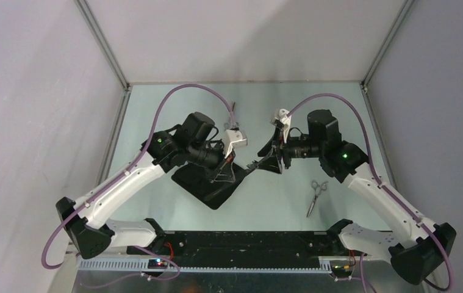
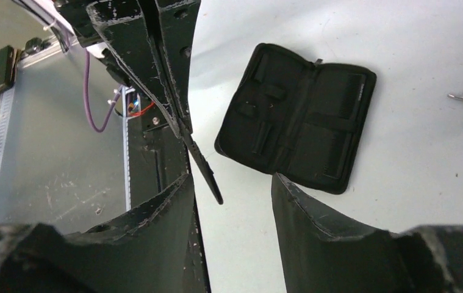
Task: Sort the hair-cutting tools
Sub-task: Pick up the comb at the center of the board.
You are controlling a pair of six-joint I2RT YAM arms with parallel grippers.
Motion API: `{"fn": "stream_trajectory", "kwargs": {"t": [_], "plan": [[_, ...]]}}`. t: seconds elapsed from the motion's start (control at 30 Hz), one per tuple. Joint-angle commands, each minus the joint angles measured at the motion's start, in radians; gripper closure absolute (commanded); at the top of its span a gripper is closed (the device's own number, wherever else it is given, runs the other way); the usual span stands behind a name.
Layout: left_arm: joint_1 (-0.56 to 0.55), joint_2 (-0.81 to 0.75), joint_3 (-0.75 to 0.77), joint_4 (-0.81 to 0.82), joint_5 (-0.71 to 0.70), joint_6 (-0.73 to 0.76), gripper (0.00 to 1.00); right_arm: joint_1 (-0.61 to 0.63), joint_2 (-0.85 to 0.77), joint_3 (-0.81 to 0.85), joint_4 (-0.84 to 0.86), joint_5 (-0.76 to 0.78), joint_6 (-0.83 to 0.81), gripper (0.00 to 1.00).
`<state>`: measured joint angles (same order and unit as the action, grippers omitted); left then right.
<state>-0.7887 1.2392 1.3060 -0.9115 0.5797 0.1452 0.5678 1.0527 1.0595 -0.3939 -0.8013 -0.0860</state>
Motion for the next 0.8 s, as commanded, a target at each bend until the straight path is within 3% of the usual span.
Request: {"fn": "stream_trajectory", "kwargs": {"t": [0.0,0.17,0.3,0.4,0.47,0.5,0.63,0.77], "plan": [[0.0,-0.034,0.038,-0.02,0.093,0.064,1.0,0.022,0.03,0.066,-0.007,-0.075,-0.073,0.47],[0.001,-0.044,0.03,-0.015,0.126,0.07,1.0,0.043,0.068,0.09,-0.041,-0.128,-0.102,0.57],[0.001,-0.041,0.028,-0.012,0.129,0.073,1.0,0.044,0.076,0.091,-0.089,-0.179,-0.138,0.93],[0.002,-0.054,0.013,0.008,0.103,0.059,0.99,0.04,0.068,0.092,-0.107,-0.178,-0.135,1.0],[0.007,-0.073,-0.008,0.039,0.066,0.031,0.86,0.035,0.061,0.091,-0.114,-0.134,-0.106,1.0],[0.01,-0.082,-0.016,0.074,0.048,0.012,0.71,0.032,0.058,0.089,-0.115,-0.078,-0.077,1.0],[0.081,-0.163,-0.098,0.215,-0.131,-0.136,0.32,0.011,0.008,0.019,-0.052,0.12,0.059,1.0],[0.28,-0.258,-0.199,0.34,-0.188,-0.33,0.14,0.01,-0.055,-0.07,0.035,0.283,0.257,1.0]]}}
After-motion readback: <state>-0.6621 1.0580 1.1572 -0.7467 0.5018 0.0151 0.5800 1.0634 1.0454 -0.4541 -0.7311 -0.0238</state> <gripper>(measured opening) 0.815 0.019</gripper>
